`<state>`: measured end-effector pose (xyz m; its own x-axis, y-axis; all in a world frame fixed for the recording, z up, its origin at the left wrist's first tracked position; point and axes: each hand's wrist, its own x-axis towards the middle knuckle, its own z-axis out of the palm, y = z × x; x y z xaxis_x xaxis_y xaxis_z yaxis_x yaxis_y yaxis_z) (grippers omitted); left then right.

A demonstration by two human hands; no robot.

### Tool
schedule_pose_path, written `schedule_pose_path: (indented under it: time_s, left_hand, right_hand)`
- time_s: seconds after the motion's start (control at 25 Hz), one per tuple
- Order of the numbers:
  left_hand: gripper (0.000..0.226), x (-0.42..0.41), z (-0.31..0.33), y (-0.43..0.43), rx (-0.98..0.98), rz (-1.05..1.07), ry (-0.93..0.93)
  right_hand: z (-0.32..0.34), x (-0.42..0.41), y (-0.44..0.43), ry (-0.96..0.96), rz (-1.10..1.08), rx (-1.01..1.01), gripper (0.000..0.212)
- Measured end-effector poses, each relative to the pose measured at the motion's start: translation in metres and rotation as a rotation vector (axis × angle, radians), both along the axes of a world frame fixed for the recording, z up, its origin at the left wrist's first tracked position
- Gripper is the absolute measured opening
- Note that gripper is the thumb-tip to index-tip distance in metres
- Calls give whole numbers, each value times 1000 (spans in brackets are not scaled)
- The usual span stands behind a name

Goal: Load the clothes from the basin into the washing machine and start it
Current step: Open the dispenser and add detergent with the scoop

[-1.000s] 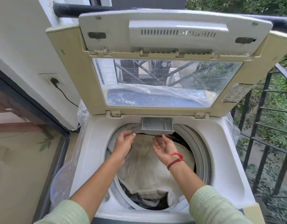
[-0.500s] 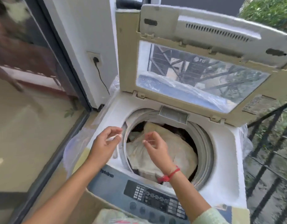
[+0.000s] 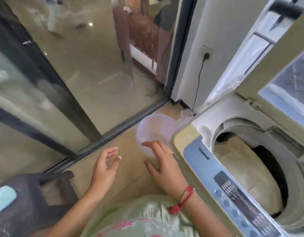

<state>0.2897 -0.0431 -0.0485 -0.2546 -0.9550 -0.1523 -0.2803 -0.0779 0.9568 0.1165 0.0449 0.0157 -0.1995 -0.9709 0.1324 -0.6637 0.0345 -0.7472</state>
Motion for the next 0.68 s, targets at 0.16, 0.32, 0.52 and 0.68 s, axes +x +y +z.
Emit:
schedule_pose_path:
  time_s: [0.16, 0.32, 0.52, 0.68]
  left_hand:
    - [24, 127, -1, -9, -13, 197, 15]
    - [23, 276, -14, -7, 7, 375, -98]
    - [23, 428, -57, 4, 103, 628, -294]
    - [24, 494, -96, 7, 193, 790, -339]
  right_hand:
    - [-6, 112, -52, 9, 176, 37, 34]
    - [-27, 244, -99, -4, 403, 126, 34]
    - [-62, 377, -149, 67, 727, 297, 34]
    - [-91, 446, -188, 181, 886, 441, 37]
